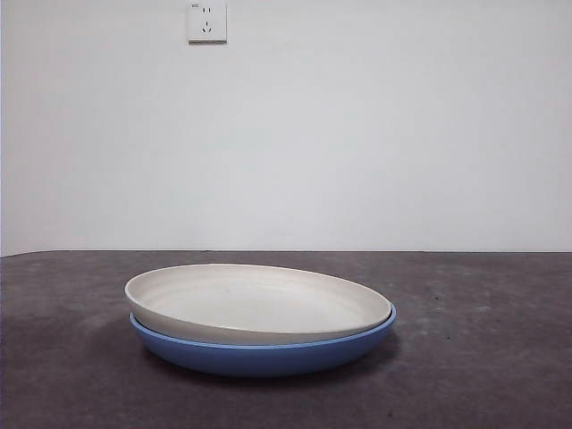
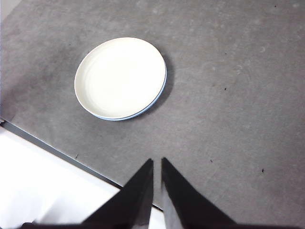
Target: Pick up the white plate, put it on the blue plate, put it on desk
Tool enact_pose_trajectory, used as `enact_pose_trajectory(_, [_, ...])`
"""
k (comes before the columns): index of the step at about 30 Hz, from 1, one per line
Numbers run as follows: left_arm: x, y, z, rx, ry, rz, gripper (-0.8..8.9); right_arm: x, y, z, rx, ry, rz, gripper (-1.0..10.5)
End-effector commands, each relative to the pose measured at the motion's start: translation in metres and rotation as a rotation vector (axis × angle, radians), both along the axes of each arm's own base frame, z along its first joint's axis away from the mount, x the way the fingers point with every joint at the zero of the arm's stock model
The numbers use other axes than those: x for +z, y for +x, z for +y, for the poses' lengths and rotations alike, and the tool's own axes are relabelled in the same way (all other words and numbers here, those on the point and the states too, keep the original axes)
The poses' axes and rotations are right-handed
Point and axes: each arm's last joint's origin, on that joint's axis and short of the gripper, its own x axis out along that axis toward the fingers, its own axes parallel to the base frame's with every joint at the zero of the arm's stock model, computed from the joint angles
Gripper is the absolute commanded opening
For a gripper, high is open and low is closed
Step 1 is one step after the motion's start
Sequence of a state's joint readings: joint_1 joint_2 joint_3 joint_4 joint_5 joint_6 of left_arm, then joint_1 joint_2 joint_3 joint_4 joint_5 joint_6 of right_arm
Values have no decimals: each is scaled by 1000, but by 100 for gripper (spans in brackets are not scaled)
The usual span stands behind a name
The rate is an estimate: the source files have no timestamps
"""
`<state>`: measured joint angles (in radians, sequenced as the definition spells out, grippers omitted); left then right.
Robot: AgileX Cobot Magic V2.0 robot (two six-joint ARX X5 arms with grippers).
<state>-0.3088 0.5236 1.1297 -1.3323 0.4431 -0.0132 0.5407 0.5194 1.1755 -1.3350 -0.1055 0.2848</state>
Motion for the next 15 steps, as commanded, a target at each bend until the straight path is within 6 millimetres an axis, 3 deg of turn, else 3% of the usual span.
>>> enact_pose_trajectory(1, [-13, 5, 1, 46, 20, -107, 11, 2, -2, -1, 3, -8, 14, 25])
enact_pose_trajectory(8, [-78, 40, 2, 193, -11, -531, 11, 2, -2, -1, 3, -8, 14, 25])
enact_pose_trajectory(15, [-152, 64, 10, 496, -163, -662, 11, 2, -2, -1, 3, -8, 14, 25])
